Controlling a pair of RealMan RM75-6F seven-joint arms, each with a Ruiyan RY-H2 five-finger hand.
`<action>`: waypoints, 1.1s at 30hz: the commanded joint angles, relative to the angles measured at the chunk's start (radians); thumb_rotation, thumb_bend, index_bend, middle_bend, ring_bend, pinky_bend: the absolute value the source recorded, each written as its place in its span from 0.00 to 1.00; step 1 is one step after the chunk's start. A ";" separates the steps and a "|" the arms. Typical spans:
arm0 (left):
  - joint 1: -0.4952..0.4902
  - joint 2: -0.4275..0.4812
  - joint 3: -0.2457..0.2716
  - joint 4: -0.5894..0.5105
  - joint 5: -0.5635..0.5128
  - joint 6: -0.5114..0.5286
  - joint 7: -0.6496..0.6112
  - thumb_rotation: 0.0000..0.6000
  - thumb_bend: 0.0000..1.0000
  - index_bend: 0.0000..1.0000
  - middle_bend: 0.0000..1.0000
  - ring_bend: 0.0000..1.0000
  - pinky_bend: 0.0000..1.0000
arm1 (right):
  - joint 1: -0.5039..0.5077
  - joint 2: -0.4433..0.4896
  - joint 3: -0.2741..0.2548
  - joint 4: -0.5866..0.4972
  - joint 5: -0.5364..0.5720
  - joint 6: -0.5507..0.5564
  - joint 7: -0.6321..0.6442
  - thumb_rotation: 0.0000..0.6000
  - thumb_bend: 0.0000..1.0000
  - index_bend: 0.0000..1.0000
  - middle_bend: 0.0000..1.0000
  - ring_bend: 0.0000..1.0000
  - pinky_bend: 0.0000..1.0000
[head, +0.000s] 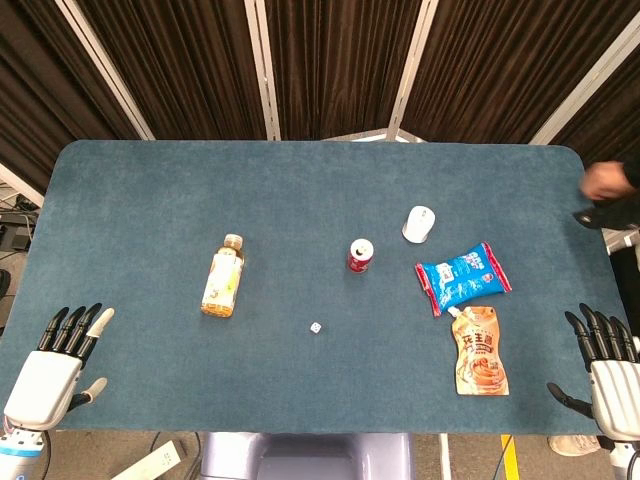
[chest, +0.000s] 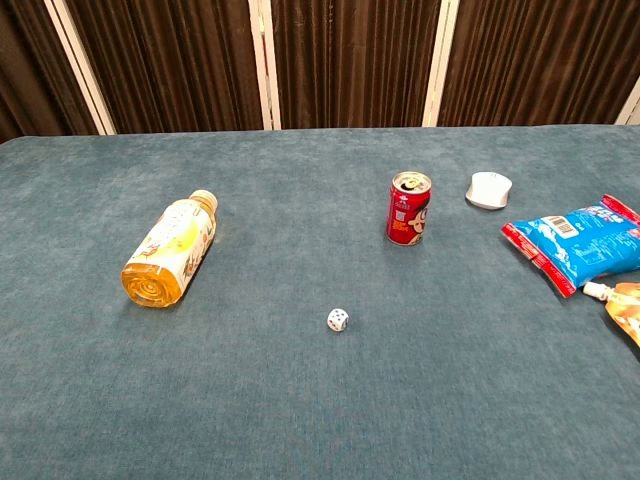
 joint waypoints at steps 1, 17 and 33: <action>0.000 0.000 0.000 -0.001 0.000 -0.001 0.002 1.00 0.18 0.00 0.00 0.00 0.00 | 0.001 0.001 0.001 0.000 0.000 0.000 0.001 1.00 0.01 0.06 0.00 0.00 0.00; -0.081 -0.038 -0.062 -0.047 -0.018 -0.104 0.108 1.00 0.62 0.00 0.54 0.58 0.63 | 0.006 -0.002 0.009 0.001 0.020 -0.014 0.010 1.00 0.01 0.06 0.00 0.00 0.00; -0.428 -0.191 -0.234 -0.250 -0.385 -0.634 0.457 1.00 0.75 0.00 0.79 0.84 0.83 | 0.028 0.009 0.043 0.019 0.089 -0.059 0.076 1.00 0.00 0.06 0.00 0.00 0.00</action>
